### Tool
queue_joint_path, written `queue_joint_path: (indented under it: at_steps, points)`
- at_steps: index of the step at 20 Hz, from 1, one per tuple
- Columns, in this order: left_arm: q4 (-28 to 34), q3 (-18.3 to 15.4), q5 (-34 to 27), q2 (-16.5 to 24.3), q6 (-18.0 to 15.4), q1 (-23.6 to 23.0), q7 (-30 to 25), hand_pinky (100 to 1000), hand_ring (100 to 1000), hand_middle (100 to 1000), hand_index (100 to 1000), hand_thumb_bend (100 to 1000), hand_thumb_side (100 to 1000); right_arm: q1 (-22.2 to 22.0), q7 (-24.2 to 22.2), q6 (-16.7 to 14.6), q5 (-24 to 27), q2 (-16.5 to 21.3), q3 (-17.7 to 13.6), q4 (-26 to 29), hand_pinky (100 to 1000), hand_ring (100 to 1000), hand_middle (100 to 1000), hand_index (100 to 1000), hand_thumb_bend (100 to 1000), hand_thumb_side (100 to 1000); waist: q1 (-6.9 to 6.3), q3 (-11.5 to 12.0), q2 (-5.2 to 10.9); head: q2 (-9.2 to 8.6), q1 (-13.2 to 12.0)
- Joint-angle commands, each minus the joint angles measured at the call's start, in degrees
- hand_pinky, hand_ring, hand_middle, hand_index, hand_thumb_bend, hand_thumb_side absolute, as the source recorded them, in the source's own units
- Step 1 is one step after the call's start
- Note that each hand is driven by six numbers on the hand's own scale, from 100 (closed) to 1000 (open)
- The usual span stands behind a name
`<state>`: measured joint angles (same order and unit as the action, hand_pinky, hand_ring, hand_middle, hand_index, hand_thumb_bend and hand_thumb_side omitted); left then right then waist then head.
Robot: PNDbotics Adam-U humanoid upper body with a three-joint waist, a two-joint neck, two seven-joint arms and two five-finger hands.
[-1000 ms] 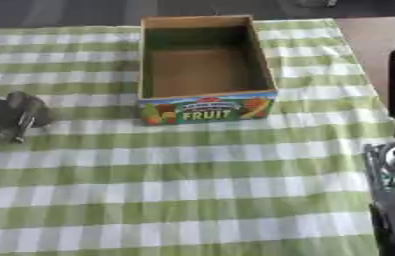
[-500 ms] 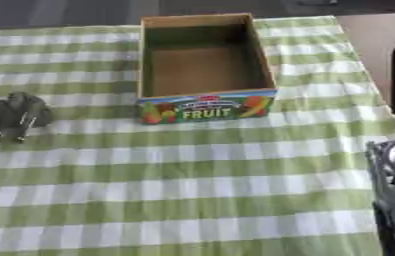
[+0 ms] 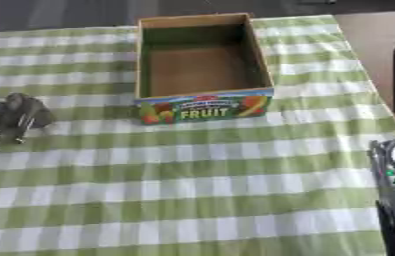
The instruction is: Pick up objects on the table and place them in the box.
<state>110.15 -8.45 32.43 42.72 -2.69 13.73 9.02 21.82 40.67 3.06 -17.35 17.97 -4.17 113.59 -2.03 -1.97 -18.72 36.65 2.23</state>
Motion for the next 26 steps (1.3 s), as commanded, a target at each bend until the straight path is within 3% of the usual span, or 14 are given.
queue_joint_path:
  at_steps: [1,3,5,6,7,8,10,15,20,26]
  points:
    - [-2.73,0.99,3.28,6.49,-1.49,1.92,-6.32,744,767,770,902,212,578,0.42,-0.23,0.05,-0.52,1.53,-0.08,1.00,790,655,674,797,100,660,-0.08,-0.04,1.10,0.27,-0.06]
    - [-4.74,1.72,5.83,8.74,-3.63,3.38,-10.48,753,773,768,901,233,587,0.39,-0.27,0.14,-0.52,1.63,-0.07,1.00,790,655,674,797,100,660,-0.10,-0.02,1.09,0.32,-0.04]
    - [-6.46,2.67,7.70,10.77,-5.76,5.36,-13.52,762,776,749,890,312,652,0.30,-0.37,0.22,-0.51,1.71,0.02,1.00,790,655,673,797,100,646,-0.20,0.03,1.12,0.33,0.01]
    - [-7.43,3.29,8.60,11.79,-6.65,6.53,-14.86,762,775,745,889,404,770,0.25,-0.43,0.26,-0.49,1.72,0.08,1.00,790,655,674,797,100,660,-0.27,0.07,1.15,0.33,0.14]
    - [-8.40,3.98,9.50,12.68,-7.26,7.71,-16.02,762,774,739,885,456,827,0.23,-0.52,0.28,-0.47,1.72,0.16,1.00,790,655,673,797,100,660,-0.32,0.10,1.18,0.34,0.24]
    - [-9.20,4.64,10.49,13.47,-7.74,8.75,-16.83,763,774,726,876,531,865,0.23,-0.61,0.27,-0.46,1.70,0.24,1.00,790,655,673,797,100,661,-0.37,0.10,1.22,0.32,0.27]
    - [-10.62,6.43,13.34,14.95,-8.72,10.87,-18.23,768,779,722,879,581,900,0.19,-0.80,0.24,-0.43,1.65,0.37,1.00,790,655,673,796,100,661,-0.47,0.02,1.28,0.23,0.12]
    - [-14.51,11.27,16.54,15.98,-12.35,15.78,-23.15,801,810,748,915,629,864,-0.07,-1.12,0.31,-0.31,1.65,0.59,1.00,790,654,673,796,100,660,-0.77,-0.18,1.46,0.02,-0.34]
    - [-17.98,14.22,18.78,15.39,-16.60,19.67,-28.31,829,839,777,953,714,758,-0.24,-1.47,0.37,-0.21,1.64,0.78,1.00,790,654,673,793,100,659,-0.96,-0.32,1.58,-0.16,-0.45]
    - [-24.01,15.54,14.68,12.86,-19.91,24.51,-36.43,858,863,829,986,657,557,-0.55,-1.63,0.55,-0.07,1.48,0.87,1.00,790,653,672,792,100,657,-0.85,-0.46,1.63,-0.05,-0.16]
